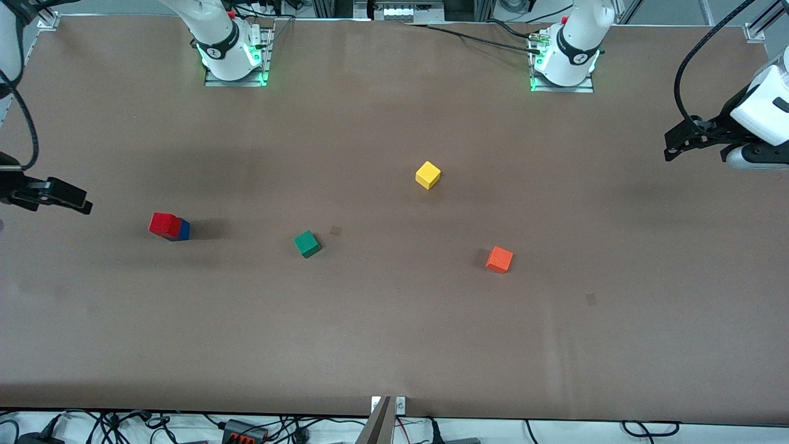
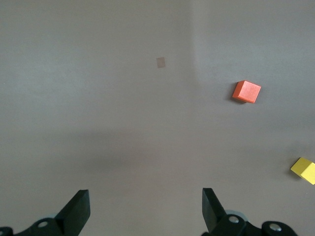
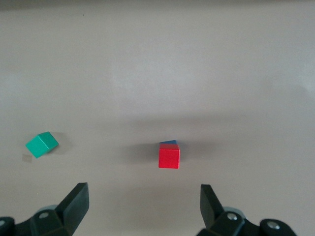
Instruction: Pass red block to right arm, stack on blue
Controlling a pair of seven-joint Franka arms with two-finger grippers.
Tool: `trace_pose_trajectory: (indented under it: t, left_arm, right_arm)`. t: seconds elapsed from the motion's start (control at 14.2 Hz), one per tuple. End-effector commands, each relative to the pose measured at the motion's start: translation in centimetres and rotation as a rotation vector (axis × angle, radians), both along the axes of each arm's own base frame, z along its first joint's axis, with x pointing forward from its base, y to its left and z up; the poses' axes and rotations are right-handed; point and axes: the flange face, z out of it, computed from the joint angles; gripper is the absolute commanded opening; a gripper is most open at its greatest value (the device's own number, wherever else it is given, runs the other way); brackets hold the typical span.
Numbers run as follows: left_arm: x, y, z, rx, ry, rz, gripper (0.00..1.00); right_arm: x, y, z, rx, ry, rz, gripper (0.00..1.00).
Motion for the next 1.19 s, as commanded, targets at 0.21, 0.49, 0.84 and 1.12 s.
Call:
trace_pose_trajectory:
  t: [0.21,0.49,0.84,1.12]
  left_arm:
    - [0.4,0.0,0.7,-0.018,0.0,-0.006,1.0]
    - [0.4,0.0,0.7,-0.018,0.0,-0.006,1.0]
    - [0.4,0.0,0.7,-0.018,0.0,-0.006,1.0]
    - [0.4,0.0,0.7,-0.018,0.0,-0.006,1.0]
  right_arm:
    - [-1.5,-0.5,2.7,0.024,-0.014,0.005,1.0]
    - [-1.8,0.0,3.2,-0.014,-0.018,0.011,1.0]
    - [-2.0,-0.3,2.1,-0.019,-0.001,0.009,1.0]
    - [-5.2,0.4,1.4,-0.025,0.005,0.011,1.0]
